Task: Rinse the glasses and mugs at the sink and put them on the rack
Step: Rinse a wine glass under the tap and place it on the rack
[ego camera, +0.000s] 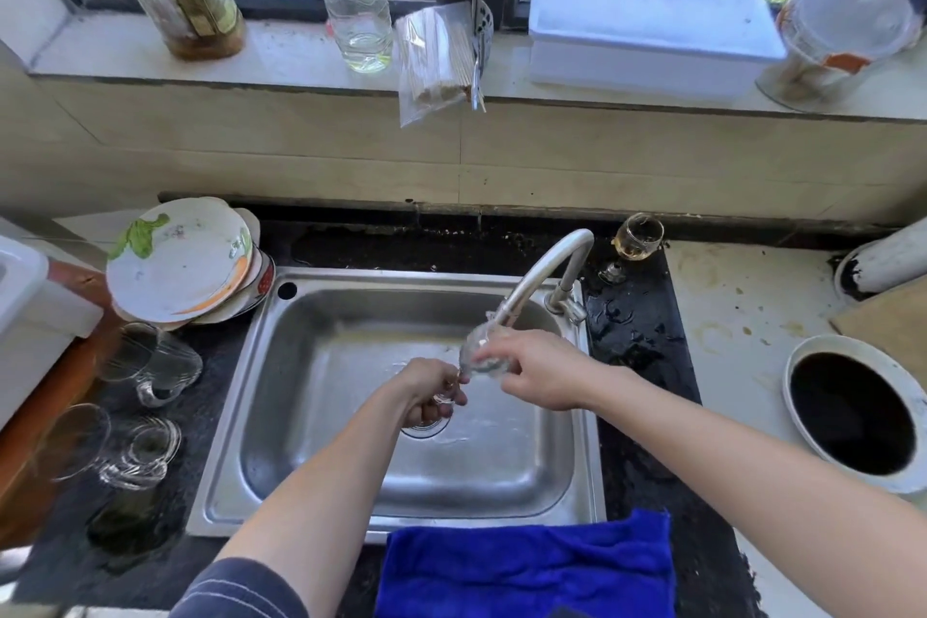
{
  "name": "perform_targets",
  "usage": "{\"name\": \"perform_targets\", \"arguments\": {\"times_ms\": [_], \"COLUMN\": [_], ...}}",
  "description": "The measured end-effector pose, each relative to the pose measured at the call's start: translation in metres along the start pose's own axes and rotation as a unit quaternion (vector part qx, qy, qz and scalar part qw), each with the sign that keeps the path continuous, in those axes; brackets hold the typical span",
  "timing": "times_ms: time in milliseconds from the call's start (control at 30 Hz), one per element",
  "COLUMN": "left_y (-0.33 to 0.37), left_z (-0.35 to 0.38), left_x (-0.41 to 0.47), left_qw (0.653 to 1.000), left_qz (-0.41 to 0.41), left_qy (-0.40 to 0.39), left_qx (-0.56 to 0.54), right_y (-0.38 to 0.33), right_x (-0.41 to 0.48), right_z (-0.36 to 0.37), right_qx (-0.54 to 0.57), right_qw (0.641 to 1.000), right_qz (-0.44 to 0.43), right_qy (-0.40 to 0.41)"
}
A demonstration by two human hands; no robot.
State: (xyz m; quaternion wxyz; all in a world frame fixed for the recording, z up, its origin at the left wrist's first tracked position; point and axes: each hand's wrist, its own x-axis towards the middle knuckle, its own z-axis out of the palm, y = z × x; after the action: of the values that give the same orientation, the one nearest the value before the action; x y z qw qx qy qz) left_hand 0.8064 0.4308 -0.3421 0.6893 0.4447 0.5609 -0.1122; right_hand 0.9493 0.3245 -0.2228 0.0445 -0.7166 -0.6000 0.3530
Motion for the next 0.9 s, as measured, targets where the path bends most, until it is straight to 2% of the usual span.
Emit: {"name": "perform_targets", "arguments": {"times_ms": [133,233,367,467,567,700,767,833,900], "left_y": [0.001,0.005,0.003,0.003,-0.001,0.000,0.001,0.004,0.005], "left_z": [-0.007,-0.011,-0.012,-0.012,-0.010,-0.004,-0.001,0.001,0.000], "left_x": [-0.008,-0.011,-0.009,-0.008,-0.007,-0.007,-0.009,-0.010,-0.010], "left_qw": [0.999,1.000,1.000,0.999,0.997,0.998,0.999,0.999,0.999], "left_qz": [-0.027,-0.013,0.003,0.026,0.035,0.040,0.032,0.028,0.031], "left_qy": [-0.038,-0.025,-0.008,0.030,0.044,0.045,0.032,0.029,0.039], "left_qx": [0.009,0.011,-0.021,-0.027,-0.045,-0.025,-0.019,-0.022,-0.021], "right_y": [0.006,0.001,0.001,0.003,0.008,0.004,0.005,0.010,0.013], "right_x": [-0.004,-0.005,-0.007,-0.007,-0.006,-0.007,-0.002,0.000,-0.003], "right_z": [-0.003,0.003,0.005,0.014,0.014,0.016,0.015,0.015,0.019], "right_qx": [-0.032,0.006,0.029,0.114,0.159,0.188,0.225,0.207,0.174], "right_qw": [0.999,1.000,0.999,0.993,0.985,0.980,0.973,0.976,0.982], "right_qz": [0.013,0.002,0.025,0.032,0.056,0.060,0.039,0.059,0.076], "right_qy": [0.016,-0.010,0.031,-0.020,0.020,-0.031,0.002,0.037,0.016]}}
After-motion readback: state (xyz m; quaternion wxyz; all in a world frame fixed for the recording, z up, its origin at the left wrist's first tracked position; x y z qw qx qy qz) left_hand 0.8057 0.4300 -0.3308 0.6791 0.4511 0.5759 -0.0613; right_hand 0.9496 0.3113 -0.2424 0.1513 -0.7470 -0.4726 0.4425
